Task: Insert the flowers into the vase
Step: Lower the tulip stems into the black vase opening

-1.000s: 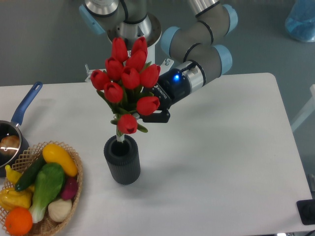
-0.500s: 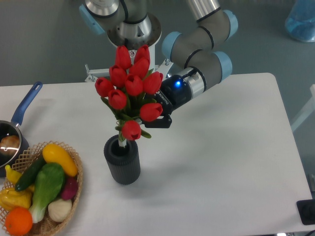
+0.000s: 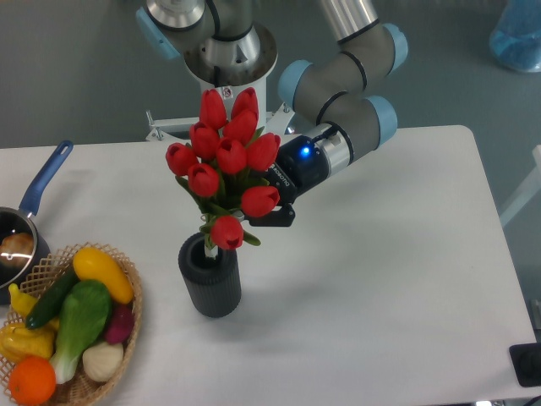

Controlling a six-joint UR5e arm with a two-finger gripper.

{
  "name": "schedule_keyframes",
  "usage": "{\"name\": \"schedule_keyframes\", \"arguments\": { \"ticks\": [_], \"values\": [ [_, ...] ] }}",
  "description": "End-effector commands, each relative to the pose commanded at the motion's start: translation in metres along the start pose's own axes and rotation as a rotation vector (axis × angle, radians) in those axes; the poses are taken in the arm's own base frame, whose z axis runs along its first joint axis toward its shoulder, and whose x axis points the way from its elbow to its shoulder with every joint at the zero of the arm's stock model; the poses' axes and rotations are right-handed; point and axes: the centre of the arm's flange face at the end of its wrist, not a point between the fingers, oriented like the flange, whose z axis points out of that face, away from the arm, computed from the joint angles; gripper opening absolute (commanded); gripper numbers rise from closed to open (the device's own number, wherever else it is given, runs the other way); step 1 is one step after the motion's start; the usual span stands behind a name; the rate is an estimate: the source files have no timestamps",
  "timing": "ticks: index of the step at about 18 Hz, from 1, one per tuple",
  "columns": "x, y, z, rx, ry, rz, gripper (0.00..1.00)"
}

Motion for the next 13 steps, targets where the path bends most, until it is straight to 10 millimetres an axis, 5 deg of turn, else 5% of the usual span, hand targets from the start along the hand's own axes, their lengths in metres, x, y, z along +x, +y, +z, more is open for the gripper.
{"name": "schedule_keyframes", "arguments": {
  "ticks": [13],
  "values": [
    [-0.001, 0.018, 0.000, 0.000, 0.000, 0.006, 0.07]
  ]
}}
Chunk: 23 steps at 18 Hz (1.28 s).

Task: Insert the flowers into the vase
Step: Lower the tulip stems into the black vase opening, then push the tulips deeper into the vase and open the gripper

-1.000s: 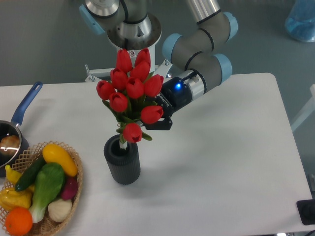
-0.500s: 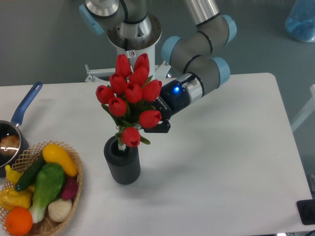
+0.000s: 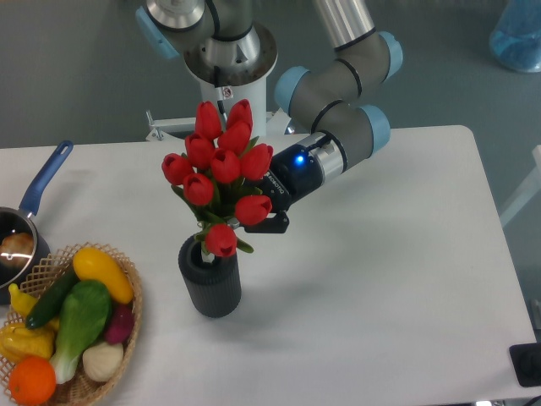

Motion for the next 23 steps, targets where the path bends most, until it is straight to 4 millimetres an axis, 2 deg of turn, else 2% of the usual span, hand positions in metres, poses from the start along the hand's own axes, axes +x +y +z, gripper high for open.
{"name": "schedule_keyframes", "arguments": {
  "ticks": [4, 14, 23],
  "values": [
    [0.004, 0.020, -0.003, 0.001, -0.006, 0.028, 0.07],
    [0.000, 0.032, -0.007, -0.002, -0.016, 0.020, 0.07],
    [0.009, 0.048, -0.008, -0.013, -0.018, 0.046, 0.07]
  ]
}}
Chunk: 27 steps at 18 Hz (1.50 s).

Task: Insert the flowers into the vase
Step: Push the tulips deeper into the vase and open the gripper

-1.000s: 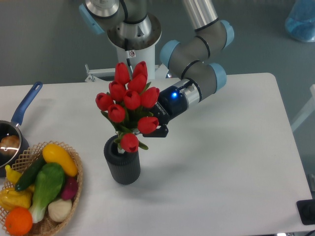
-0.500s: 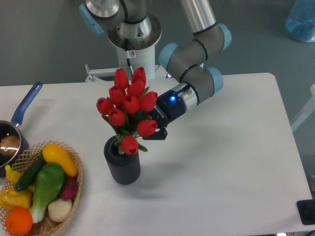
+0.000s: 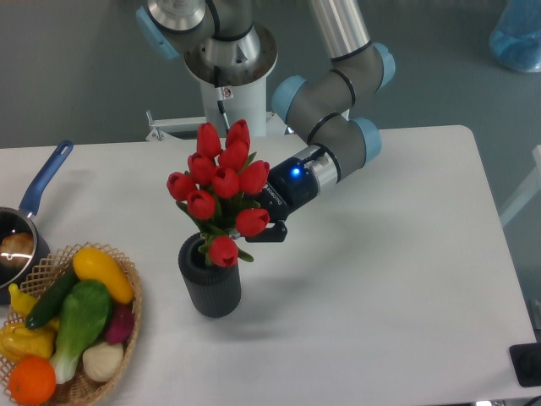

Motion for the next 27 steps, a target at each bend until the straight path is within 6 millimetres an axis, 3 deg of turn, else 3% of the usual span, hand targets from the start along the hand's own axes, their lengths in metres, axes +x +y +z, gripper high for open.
{"name": "schedule_keyframes", "arguments": {
  "ticks": [27],
  "values": [
    [0.000, 0.041, -0.002, -0.054, 0.001, 0.015, 0.11]
  ]
}}
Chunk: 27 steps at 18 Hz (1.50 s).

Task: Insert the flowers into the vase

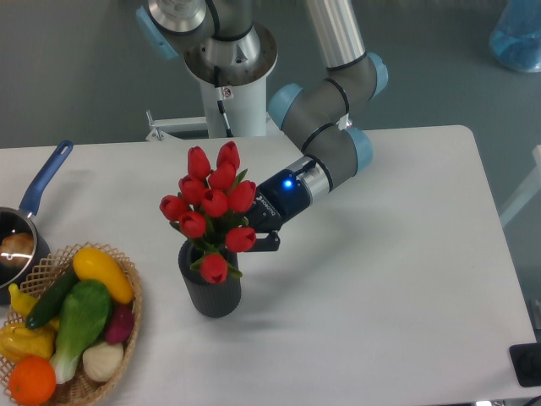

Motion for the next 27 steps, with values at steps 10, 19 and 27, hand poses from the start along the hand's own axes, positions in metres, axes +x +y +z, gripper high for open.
{"name": "schedule_keyframes", "arguments": {
  "ticks": [10, 19, 27],
  "values": [
    [-0.0015, 0.0019, -0.0001, 0.000, 0.000, 0.005, 0.38],
    [-0.0028, 0.0007, -0.0008, 0.002, -0.002, 0.009, 0.58],
    [-0.0091, -0.0056, -0.0092, 0.002, -0.017, 0.021, 1.00]
  ]
}}
